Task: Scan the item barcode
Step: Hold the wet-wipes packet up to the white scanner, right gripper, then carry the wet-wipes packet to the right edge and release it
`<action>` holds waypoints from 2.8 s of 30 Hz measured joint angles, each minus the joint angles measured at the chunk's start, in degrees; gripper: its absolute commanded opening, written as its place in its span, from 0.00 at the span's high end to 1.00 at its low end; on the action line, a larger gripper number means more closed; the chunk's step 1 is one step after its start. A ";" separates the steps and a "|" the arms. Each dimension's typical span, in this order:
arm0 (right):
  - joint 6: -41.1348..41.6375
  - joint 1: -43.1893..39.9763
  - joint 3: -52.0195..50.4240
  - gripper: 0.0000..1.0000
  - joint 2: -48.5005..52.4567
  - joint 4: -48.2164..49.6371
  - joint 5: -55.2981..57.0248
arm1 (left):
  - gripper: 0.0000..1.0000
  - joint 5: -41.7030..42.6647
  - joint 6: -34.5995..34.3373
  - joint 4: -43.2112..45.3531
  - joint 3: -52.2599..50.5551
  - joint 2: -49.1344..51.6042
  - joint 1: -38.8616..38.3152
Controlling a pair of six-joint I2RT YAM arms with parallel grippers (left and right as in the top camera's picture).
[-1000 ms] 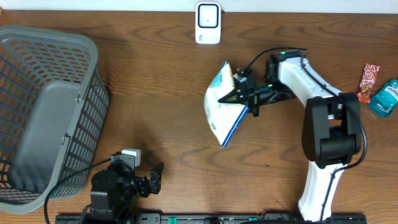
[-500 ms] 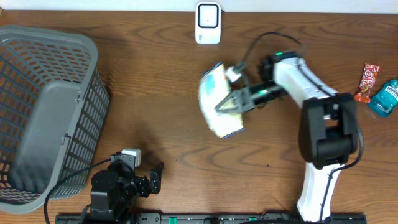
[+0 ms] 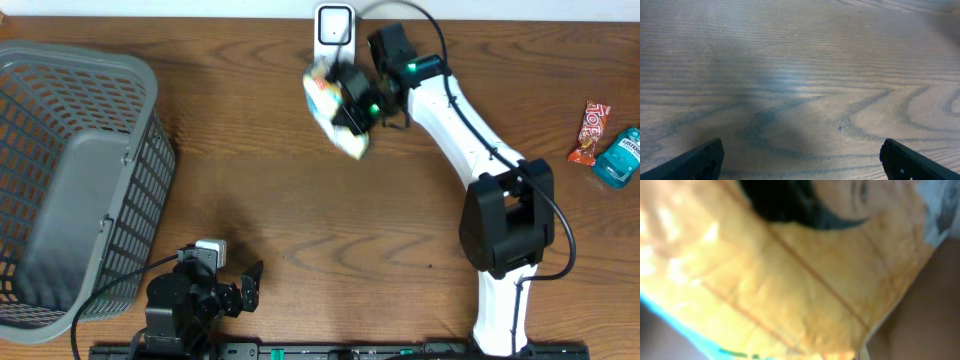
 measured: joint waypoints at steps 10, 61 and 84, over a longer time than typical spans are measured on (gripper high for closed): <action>-0.76 2.62 0.57 0.99 1.57 29.31 16.50 | 0.00 0.00 0.00 0.00 0.00 0.00 0.00; 15.58 -34.71 16.13 0.99 17.97 -10.08 35.63 | 0.00 0.00 0.00 0.00 0.00 0.00 0.00; 18.78 -38.07 15.10 0.01 -8.04 -9.73 29.97 | 0.00 0.00 0.00 0.00 0.00 0.00 0.00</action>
